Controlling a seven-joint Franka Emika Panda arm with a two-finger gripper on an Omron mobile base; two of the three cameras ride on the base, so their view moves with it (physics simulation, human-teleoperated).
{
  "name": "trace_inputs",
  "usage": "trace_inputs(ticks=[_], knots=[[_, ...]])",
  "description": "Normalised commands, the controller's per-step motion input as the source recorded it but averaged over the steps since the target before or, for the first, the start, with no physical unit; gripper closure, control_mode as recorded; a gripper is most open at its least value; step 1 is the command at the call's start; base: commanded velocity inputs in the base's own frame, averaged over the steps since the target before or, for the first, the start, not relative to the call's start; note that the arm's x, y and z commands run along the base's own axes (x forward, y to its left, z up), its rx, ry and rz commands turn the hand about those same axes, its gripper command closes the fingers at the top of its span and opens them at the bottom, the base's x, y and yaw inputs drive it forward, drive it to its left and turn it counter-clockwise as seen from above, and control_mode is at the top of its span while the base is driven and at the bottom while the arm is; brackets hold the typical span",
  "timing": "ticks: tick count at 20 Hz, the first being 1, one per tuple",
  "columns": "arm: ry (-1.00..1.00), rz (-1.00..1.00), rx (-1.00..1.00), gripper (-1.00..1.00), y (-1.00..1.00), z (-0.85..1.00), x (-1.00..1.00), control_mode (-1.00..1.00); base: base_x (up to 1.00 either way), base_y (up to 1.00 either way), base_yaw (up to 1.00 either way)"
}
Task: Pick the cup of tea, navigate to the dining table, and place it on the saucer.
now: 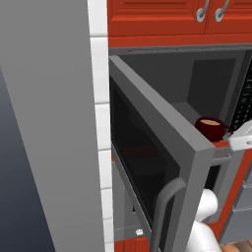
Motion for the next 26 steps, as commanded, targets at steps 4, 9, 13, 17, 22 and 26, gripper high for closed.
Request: trace_inputs(ticks=[4,9,13,17,22,26], knots=[[-0.03,0.0,0.0,1.0,0.0,0.01,-0.01,-1.0,0.0,0.0,0.0],[0.0,0.0,0.0,1.0,0.0,0.0,0.0,-1.0,0.0,0.0,0.0],[0.0,0.0,0.0,1.0,0.0,0.0,0.0,-1.0,0.0,0.0,0.0],[0.0,0.0,0.0,1.0,0.0,0.0,0.0,-1.0,0.0,0.0,0.0],[0.0,0.0,0.0,1.0,0.0,0.0,-0.07,1.0,-0.26,-0.04,0.0],[0.0,0.0,0.0,1.0,0.0,0.0,0.0,1.0,-0.84,-0.25,-0.01]])
